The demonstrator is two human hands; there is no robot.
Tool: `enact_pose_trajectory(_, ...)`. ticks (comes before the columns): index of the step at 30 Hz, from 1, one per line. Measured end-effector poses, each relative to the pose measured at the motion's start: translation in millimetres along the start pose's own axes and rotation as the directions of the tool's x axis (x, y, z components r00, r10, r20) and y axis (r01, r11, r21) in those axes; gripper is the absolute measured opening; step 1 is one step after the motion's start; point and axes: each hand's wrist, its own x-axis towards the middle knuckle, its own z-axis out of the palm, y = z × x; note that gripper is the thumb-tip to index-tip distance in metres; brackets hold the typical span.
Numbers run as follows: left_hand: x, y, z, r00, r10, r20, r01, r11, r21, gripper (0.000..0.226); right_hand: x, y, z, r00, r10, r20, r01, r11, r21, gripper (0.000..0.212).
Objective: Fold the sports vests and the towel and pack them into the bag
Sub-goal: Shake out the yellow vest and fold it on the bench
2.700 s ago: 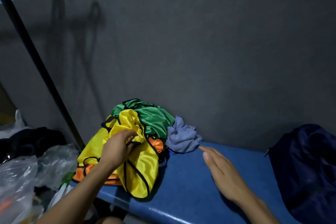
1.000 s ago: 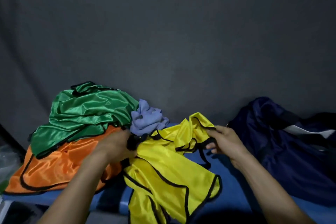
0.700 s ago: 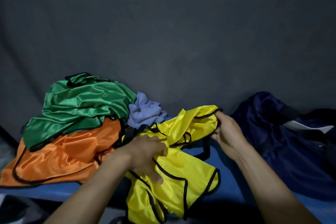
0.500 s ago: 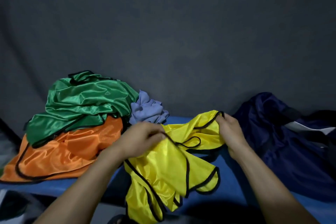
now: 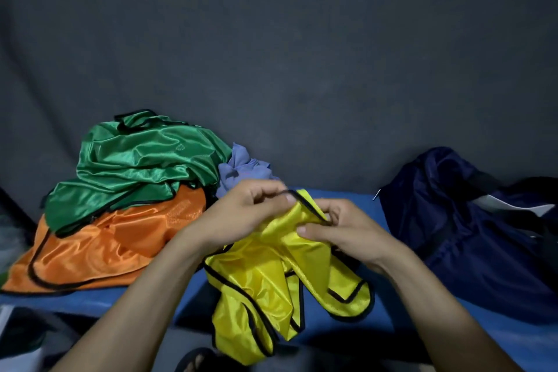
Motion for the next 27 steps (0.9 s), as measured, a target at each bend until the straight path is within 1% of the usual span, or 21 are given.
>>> enact_pose_trajectory(2, -5.1, -8.0, -5.8, 0.966, -0.134, 0.222, 0.096, 0.980, 0.171, 0.026, -3.9, 0.9, -16.8, 1.000, 0.028, 0.009, -0.028, 0.999, -0.043, 0.017)
enact_pose_trajectory(4, -10.9, -14.1, -3.7, 0.892, -0.252, 0.376, 0.125, 0.935, 0.331, 0.015, -7.2, 4.3, -23.3, 0.989, 0.088, 0.118, -0.076, 0.992, -0.098, 0.013)
enact_pose_trajectory(6, -13.0, -15.3, 5.1, 0.857, -0.281, 0.431, 0.124, 0.926, 0.356, 0.008, -8.3, 11.2, -20.1, 0.949, 0.163, 0.270, -0.120, 0.978, -0.169, 0.014)
enact_pose_trajectory(8, -11.0, -12.4, 13.0, 0.851, -0.277, 0.446, 0.126, 0.932, 0.340, 0.009, -8.7, 16.1, -19.3, 0.919, 0.200, 0.340, -0.126, 0.966, -0.227, 0.025)
enact_pose_trajectory(10, -10.1, -10.0, 14.9, 0.812, -0.310, 0.495, 0.169, 0.936, 0.310, 0.018, -7.9, 12.8, -25.3, 0.953, 0.160, 0.257, -0.113, 0.976, -0.186, 0.018)
enact_pose_trajectory(12, -11.7, -8.8, 12.4, 0.778, -0.353, 0.520, 0.237, 0.931, 0.278, 0.019, -2.1, 12.9, -32.7, 0.999, 0.008, -0.039, -0.013, 0.991, -0.136, 0.009)
enact_pose_trajectory(13, -12.7, -8.5, 11.9, 0.778, -0.370, 0.508, 0.267, 0.926, 0.266, 0.017, 2.8, 18.1, -36.3, 0.980, -0.092, -0.175, 0.052, 0.975, -0.216, 0.012)
enact_pose_trajectory(14, -13.1, -9.0, 12.1, 0.784, -0.382, 0.490, 0.289, 0.922, 0.257, 0.017, 8.0, 24.1, -37.3, 0.962, -0.173, -0.213, 0.082, 0.922, -0.379, 0.026)
enact_pose_trajectory(15, -13.0, -8.9, 13.0, 0.791, -0.391, 0.470, 0.304, 0.918, 0.253, 0.020, 13.5, 31.8, -34.5, 0.972, -0.186, -0.145, 0.075, 0.826, -0.559, 0.043)
enact_pose_trajectory(16, -12.5, -7.5, 14.2, 0.801, -0.391, 0.453, 0.301, 0.918, 0.259, 0.023, 18.6, 41.4, -29.3, 0.993, -0.105, -0.054, 0.033, 0.685, -0.728, 0.058)
enact_pose_trajectory(17, -11.6, -6.5, 14.9, 0.813, -0.386, 0.436, 0.292, 0.918, 0.270, 0.025, 24.3, 52.6, -25.7, 1.000, -0.012, -0.018, -0.009, 0.519, -0.855, 0.064)
enact_pose_trajectory(18, -10.2, -5.8, 14.7, 0.821, -0.380, 0.426, 0.278, 0.918, 0.284, 0.027, 27.7, 57.9, -24.0, 0.999, 0.041, -0.032, -0.045, 0.389, -0.920, 0.058)
enact_pose_trajectory(19, -9.7, -4.6, 13.4, 0.824, -0.382, 0.418, 0.272, 0.915, 0.299, 0.028, 30.7, 57.3, -26.4, 0.996, 0.030, -0.089, -0.094, 0.337, -0.937, 0.043)
enact_pose_trajectory(20, -10.2, -1.5, 11.7, 0.830, -0.386, 0.402, 0.269, 0.909, 0.318, 0.028, 32.3, 54.3, -31.7, 0.987, -0.021, -0.159, -0.142, 0.348, -0.927, 0.023)
enact_pose_trajectory(21, -11.0, 0.5, 10.3, 0.843, -0.386, 0.376, 0.267, 0.905, 0.331, 0.026, 31.6, 50.8, -37.8, 0.972, -0.079, -0.220, -0.169, 0.414, -0.894, 0.006)
enact_pose_trajectory(22, -12.0, 1.9, 9.1, 0.857, -0.369, 0.360, 0.249, 0.908, 0.338, 0.023, 29.4, 45.8, -44.1, 0.954, -0.129, -0.270, -0.166, 0.522, -0.837, 0.011)
enact_pose_trajectory(23, -12.4, 2.5, 8.2, 0.875, -0.324, 0.359, 0.205, 0.921, 0.330, 0.026, 26.9, 40.5, -48.9, 0.935, -0.165, -0.312, -0.126, 0.669, -0.732, 0.023)
enact_pose_trajectory(24, -12.3, 2.0, 7.9, 0.899, -0.259, 0.354, 0.146, 0.938, 0.315, 0.032, 22.8, 31.4, -50.6, 0.916, -0.195, -0.352, -0.049, 0.814, -0.579, 0.034)
enact_pose_trajectory(25, -11.8, 0.4, 8.2, 0.928, -0.187, 0.323, 0.087, 0.950, 0.299, 0.034, 18.4, 21.5, -49.1, 0.894, -0.214, -0.395, 0.041, 0.915, -0.402, 0.043)
enact_pose_trajectory(26, -11.1, -1.0, 8.5, 0.957, -0.123, 0.264, 0.043, 0.956, 0.292, 0.030, 15.3, 11.7, -45.6, 0.872, -0.223, -0.435, 0.127, 0.963, -0.239, 0.049)
enact_pose_trajectory(27, -9.8, -3.3, 8.8, 0.980, -0.063, 0.188, 0.002, 0.951, 0.308, 0.025, 12.3, 0.8, -40.9, 0.851, -0.230, -0.473, 0.199, 0.973, -0.115, 0.053)
